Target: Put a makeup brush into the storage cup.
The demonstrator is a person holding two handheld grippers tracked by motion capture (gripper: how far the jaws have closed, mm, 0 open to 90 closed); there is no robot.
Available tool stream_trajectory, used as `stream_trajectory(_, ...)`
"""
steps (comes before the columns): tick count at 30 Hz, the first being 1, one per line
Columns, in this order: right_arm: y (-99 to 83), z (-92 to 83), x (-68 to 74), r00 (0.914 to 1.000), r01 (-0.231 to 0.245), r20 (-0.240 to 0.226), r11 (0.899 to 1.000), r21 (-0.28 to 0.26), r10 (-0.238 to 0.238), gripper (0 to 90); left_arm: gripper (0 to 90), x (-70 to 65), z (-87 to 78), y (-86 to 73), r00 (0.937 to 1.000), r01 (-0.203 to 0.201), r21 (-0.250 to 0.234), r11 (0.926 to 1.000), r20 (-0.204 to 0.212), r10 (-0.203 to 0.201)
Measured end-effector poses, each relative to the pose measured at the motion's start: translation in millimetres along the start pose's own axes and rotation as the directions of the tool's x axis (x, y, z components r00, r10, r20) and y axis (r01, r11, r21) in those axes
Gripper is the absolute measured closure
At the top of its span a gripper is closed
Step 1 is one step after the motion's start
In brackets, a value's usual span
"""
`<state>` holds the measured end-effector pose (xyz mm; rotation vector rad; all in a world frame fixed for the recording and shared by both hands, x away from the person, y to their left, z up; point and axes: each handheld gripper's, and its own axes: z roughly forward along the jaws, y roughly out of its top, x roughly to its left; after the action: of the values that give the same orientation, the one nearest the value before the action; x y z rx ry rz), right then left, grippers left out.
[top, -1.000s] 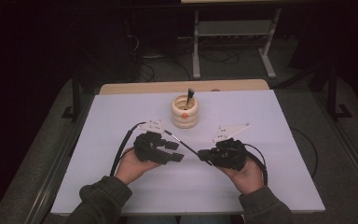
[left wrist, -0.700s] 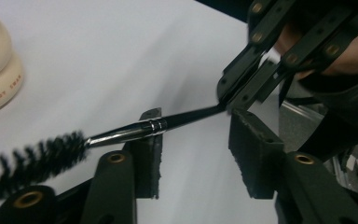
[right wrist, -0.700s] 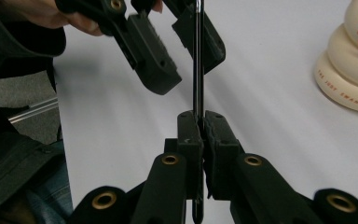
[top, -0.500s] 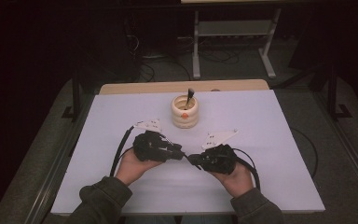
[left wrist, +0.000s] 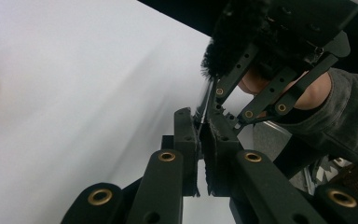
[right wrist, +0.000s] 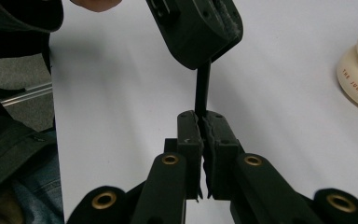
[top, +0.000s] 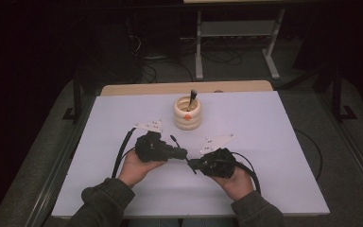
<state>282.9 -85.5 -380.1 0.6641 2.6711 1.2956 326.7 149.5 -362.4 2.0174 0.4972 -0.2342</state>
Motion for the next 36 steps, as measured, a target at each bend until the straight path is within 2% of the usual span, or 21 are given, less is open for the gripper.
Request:
stream_trajectory(2, -0.8, 1.0, -0.8, 1.0000, 0.003, -0.006, 1.000, 0.000, -0.003, 84.7, 85.1, -0.5, 0.3, 0.1, 0.9998, -0.017, 0.015, 0.9997, -0.006, 0.017)
stream_trajectory(5, -3.2, 1.9, -3.5, 0.9994, -0.017, -0.031, 1.000, 0.000, 0.017, 81.0, 85.3, -1.7, 0.8, 0.6, 0.9992, -0.030, 0.027, 0.9992, -0.024, 0.031)
stream_trajectory(8, -6.5, 2.5, -8.3, 0.9983, -0.040, -0.042, 0.999, 0.002, 0.040, 73.4, 85.4, -0.9, -0.9, 1.1, 0.9986, -0.025, 0.027, 0.9993, -0.047, 0.026)
stream_trajectory(10, -7.6, 2.4, -9.9, 0.9975, -0.053, -0.046, 0.999, 0.007, 0.053, 72.0, 85.4, 0.1, -2.4, 1.1, 0.9979, -0.021, 0.029, 0.9993, -0.060, 0.023)
stream_trajectory(17, -14.1, -2.2, -16.3, 0.9970, -0.067, -0.038, 0.998, 0.005, 0.067, 65.7, 85.5, 6.2, -5.5, 0.6, 0.9941, -0.015, 0.037, 0.9992, -0.107, 0.019)
stream_trajectory(19, -16.8, -5.0, -19.2, 0.9954, -0.090, -0.034, 0.996, 0.001, 0.090, 62.0, 85.5, 7.9, -6.7, 0.6, 0.9936, -0.011, 0.042, 0.9991, -0.112, 0.015)
stream_trajectory(25, -24.9, -13.8, -24.2, 0.9928, -0.119, -0.015, 0.993, -0.020, 0.119, 57.2, 85.5, 11.2, -8.7, 2.6, 0.9917, -0.008, 0.040, 0.9992, -0.128, 0.013)
stream_trajectory(36, -32.6, -25.7, -31.5, 0.9910, -0.130, 0.026, 0.991, -0.044, 0.132, 45.4, 85.5, 17.3, -15.3, 8.4, 0.9867, -0.015, 0.053, 0.9985, -0.161, 0.024)
